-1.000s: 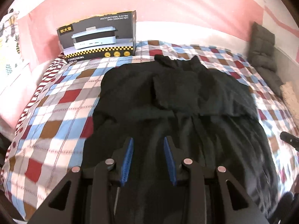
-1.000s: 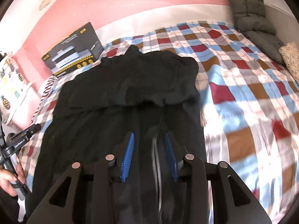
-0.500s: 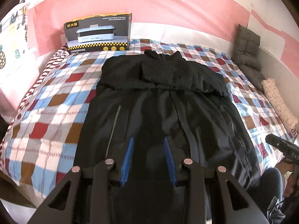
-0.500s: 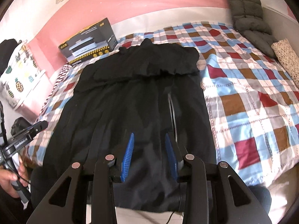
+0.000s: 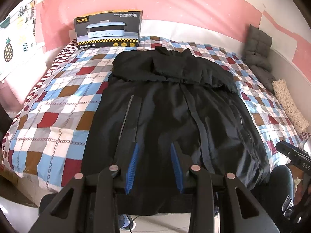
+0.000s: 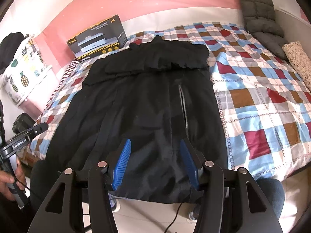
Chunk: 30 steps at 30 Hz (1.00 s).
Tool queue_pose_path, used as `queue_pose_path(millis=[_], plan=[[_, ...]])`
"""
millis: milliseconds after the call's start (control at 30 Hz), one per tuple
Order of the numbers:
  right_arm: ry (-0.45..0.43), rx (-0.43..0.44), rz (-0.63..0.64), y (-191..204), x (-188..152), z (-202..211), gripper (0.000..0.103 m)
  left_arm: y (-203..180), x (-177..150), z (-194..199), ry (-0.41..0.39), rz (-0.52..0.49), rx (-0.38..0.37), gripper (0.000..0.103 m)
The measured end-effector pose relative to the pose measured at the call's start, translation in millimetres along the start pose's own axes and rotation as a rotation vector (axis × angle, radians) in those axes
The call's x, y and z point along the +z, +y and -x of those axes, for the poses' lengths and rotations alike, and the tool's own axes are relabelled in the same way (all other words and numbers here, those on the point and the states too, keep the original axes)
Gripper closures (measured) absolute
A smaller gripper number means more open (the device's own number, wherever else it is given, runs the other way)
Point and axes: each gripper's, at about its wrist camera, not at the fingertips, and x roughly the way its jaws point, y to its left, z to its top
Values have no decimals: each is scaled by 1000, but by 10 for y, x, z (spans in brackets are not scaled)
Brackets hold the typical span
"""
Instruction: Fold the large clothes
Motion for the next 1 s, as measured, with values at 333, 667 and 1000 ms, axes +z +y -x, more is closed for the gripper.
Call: queue_pose_path(millis=[333, 667, 1000], plan=[[35, 4, -103, -325, -97, -88, 49, 246, -70, -34, 13, 43, 54, 67], [91, -11, -207, -754, -181, -233, 41, 669, -50, -221, 46, 109, 111, 54], [147, 1, -248, -931, -215, -433, 41, 950, -124, -501, 112, 150, 115, 49]])
